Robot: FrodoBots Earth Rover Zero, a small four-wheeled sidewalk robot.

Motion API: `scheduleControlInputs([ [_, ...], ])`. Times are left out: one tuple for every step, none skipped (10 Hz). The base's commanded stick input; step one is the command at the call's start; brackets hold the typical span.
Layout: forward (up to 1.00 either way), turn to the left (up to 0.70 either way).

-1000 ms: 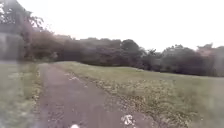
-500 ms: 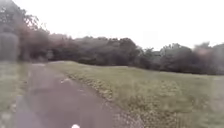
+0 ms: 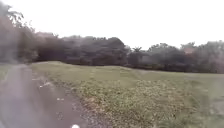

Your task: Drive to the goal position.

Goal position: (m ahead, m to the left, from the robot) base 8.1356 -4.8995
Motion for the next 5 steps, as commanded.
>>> scheduleControlInputs([
  [0.85,-0.33],
  [0.85,-0.33],
  [0.85,-0.33],
  [0.85,-0.22],
  [0.85,-0.09],
])
